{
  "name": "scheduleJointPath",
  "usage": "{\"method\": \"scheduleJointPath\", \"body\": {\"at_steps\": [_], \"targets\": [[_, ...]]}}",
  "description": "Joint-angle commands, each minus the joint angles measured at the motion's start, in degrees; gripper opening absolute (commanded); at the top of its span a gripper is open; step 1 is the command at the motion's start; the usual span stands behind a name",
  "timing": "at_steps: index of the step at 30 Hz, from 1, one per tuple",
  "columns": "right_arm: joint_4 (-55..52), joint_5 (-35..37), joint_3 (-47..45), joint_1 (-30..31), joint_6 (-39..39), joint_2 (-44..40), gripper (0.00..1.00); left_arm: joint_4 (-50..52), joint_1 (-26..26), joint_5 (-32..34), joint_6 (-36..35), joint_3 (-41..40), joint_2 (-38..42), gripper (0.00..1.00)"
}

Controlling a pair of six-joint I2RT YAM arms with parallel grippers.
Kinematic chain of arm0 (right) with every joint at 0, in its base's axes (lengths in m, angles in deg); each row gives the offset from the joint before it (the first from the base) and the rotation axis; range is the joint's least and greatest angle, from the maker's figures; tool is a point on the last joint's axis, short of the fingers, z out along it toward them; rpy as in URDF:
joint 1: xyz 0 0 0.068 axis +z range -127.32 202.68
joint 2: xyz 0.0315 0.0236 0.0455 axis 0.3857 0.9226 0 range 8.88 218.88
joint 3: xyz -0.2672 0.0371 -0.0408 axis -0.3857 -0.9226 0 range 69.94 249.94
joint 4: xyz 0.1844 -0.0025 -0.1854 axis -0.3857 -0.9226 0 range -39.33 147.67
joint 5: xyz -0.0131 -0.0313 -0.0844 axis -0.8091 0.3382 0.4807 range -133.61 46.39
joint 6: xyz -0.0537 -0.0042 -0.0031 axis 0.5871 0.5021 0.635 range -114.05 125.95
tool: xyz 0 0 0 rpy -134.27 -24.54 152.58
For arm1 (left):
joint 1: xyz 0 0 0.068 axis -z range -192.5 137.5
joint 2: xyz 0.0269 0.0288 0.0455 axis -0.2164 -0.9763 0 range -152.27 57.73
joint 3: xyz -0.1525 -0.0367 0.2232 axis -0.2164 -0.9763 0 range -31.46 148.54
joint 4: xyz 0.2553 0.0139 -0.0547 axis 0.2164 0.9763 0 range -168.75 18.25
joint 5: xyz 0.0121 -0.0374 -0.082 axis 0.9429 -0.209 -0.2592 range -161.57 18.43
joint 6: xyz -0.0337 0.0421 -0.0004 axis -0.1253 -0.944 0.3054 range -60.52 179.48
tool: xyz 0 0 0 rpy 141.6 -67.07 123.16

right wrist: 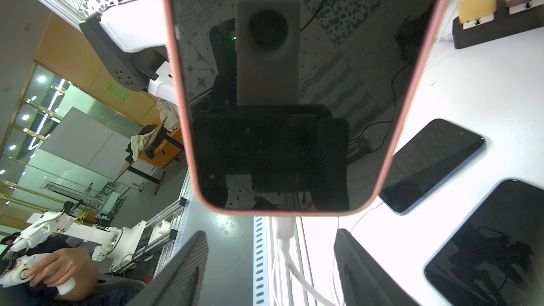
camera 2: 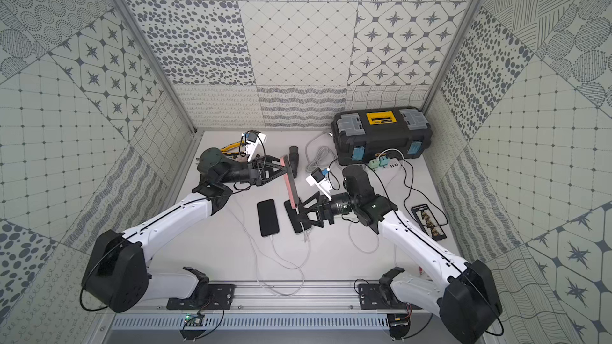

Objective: Unplug the charging cable from the phone
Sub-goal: Remove the charging cable from the phone.

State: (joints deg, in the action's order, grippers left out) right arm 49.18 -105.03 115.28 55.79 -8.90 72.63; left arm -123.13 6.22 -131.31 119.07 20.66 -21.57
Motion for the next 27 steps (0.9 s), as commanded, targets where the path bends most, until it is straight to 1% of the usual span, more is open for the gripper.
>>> {"method": "scheduleJointPath", "body": {"at_steps": [1,5,7,12,17,23,27], "targets": [[7.32,0.97,-2.39,0.49,-2.64,-2.07,0.68,-1.76,-0.78,0.47,-1.67,1.58,0.52,0.0],[12.31,1.76,-4.95,0.6,-5.3,-2.57,0.61,-1.68,-1.13,0.3,-1.54,2.04,0.67,0.0],[12.53,2.53,-5.17,0.64,-5.31,-2.5,0.56,-1.6,-1.29,0.2,-1.51,2.26,0.78,0.0],[12.46,4.76,-5.31,0.72,-4.64,-2.4,0.49,-1.67,-1.41,0.08,-1.17,2.46,1.05,0.0],[12.53,5.08,-5.4,1.4,-4.44,-1.56,0.36,-1.56,-1.49,0.06,-1.03,2.32,1.38,0.0],[12.33,5.61,-5.7,2.55,-3.74,-0.92,0.33,-1.42,-1.56,0.15,-1.04,2.63,1.5,0.0],[11.85,5.55,-5.8,3.04,-3.13,-0.49,0.26,-1.26,-1.8,0.02,-1.06,2.85,1.57,0.0]]}}
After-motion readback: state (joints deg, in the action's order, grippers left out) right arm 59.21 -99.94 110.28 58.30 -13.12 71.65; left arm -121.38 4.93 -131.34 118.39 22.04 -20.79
